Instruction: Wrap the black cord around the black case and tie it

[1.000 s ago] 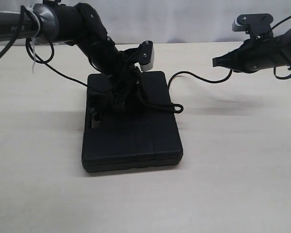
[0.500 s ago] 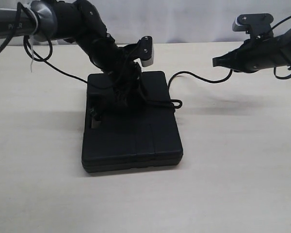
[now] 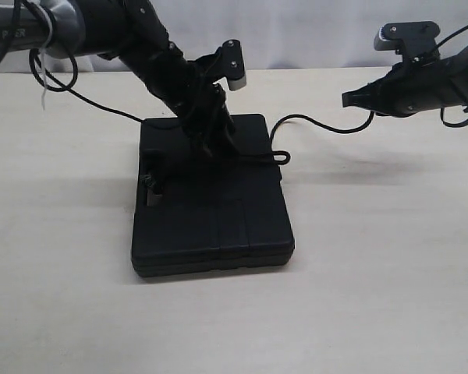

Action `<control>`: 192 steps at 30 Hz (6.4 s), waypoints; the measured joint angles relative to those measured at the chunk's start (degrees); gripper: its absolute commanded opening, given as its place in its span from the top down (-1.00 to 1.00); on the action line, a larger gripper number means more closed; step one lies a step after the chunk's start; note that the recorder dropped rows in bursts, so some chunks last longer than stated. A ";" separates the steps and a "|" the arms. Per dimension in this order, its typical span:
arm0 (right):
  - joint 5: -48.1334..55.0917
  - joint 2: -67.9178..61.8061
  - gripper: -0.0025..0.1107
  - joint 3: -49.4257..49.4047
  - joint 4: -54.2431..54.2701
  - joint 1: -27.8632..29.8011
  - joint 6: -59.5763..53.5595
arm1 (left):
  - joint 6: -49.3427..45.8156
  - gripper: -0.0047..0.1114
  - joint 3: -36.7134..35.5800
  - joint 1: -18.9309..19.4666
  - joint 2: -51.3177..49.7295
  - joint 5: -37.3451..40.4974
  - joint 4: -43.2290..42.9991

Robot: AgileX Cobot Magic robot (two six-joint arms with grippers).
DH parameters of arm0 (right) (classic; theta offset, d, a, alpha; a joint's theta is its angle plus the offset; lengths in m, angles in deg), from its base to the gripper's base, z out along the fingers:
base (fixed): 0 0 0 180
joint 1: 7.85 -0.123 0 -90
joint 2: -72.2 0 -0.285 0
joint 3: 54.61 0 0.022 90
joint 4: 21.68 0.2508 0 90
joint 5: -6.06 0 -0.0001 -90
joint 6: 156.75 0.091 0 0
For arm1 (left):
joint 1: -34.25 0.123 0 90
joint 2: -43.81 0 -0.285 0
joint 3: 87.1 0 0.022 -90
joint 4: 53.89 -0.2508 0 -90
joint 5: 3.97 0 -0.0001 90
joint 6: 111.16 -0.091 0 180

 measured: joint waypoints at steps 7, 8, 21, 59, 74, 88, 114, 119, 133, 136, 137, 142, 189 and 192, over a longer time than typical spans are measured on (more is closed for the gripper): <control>0.00 0.00 0.88 0.00 0.00 0.00 0.00 | 3.78 0.06 0.00 0.45 1.31 1.72 -0.15; 0.00 0.00 0.88 0.00 0.00 0.00 0.00 | 4.04 0.06 0.00 0.59 0.93 2.54 -0.42; 0.19 0.00 0.88 0.00 0.00 0.00 0.00 | 4.14 0.92 0.00 0.48 -1.75 4.18 -1.50; -37.21 2.14 0.88 -14.65 -30.07 -19.35 -7.67 | 6.97 0.92 0.00 7.79 -0.43 5.10 27.81; -39.75 2.14 0.88 -14.65 -33.72 -19.35 0.53 | 1.56 0.92 0.00 7.93 -0.43 9.54 27.18; -39.86 2.14 0.88 -14.65 -37.47 -19.35 4.50 | 5.28 0.92 0.00 7.93 -0.43 3.05 25.15; -40.95 2.14 0.88 -14.65 -37.81 -19.35 7.29 | -2.24 0.92 0.00 7.93 -2.41 9.98 37.26; -40.95 2.14 0.89 -14.65 -39.98 -19.35 8.51 | -2.32 0.92 0.00 7.93 -2.41 7.11 36.77; -40.84 2.14 0.89 -14.65 -48.29 -19.35 15.85 | -1.46 0.92 0.00 7.93 -2.41 2.05 30.76; -40.84 2.14 0.89 -14.65 -48.41 -19.35 16.11 | -1.46 0.92 0.00 7.93 -2.41 2.97 30.76; -40.84 2.14 0.89 -14.65 -48.41 -19.35 16.11 | -1.46 0.92 0.00 7.93 -2.41 3.15 30.76; -40.84 2.14 0.89 -14.65 -47.49 -19.24 15.44 | -1.46 0.92 0.00 7.93 -2.41 3.78 30.55; -43.92 2.14 0.89 -14.65 -66.96 -15.56 33.60 | -8.38 0.92 0.00 7.93 -3.83 4.14 32.65; -43.92 2.14 0.89 -14.65 -67.24 -15.56 33.86 | -8.38 0.92 0.00 7.93 -3.83 4.14 30.22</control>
